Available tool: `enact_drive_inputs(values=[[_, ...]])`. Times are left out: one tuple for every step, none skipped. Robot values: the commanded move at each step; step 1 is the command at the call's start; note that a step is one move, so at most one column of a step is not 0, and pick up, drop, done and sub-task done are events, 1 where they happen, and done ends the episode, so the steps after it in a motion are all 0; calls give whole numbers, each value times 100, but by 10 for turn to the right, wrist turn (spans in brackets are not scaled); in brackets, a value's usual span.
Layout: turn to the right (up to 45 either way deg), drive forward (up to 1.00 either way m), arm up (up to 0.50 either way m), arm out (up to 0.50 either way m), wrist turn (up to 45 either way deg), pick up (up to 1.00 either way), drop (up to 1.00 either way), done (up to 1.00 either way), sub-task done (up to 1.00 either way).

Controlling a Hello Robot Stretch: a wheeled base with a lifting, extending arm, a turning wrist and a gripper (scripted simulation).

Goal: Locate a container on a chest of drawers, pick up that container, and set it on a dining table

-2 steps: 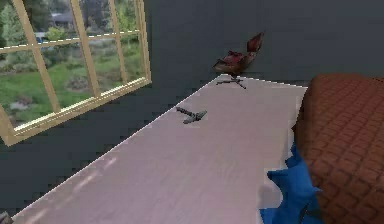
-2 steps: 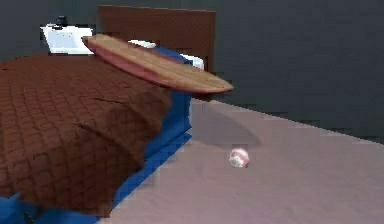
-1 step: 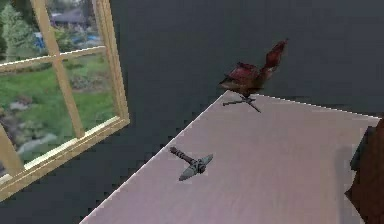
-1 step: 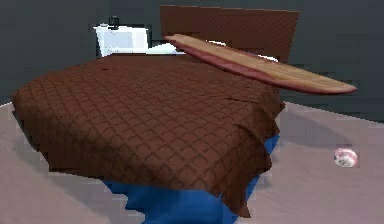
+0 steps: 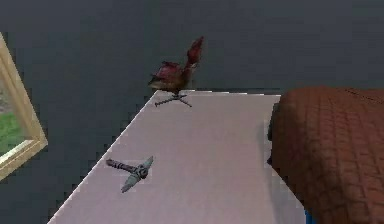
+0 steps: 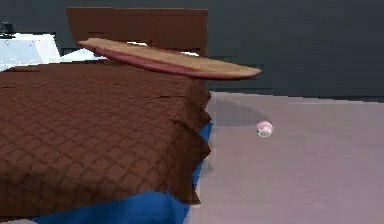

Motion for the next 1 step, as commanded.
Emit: enact_drive_inputs(values=[[0,85,0,0,0,0,0,0,0]])
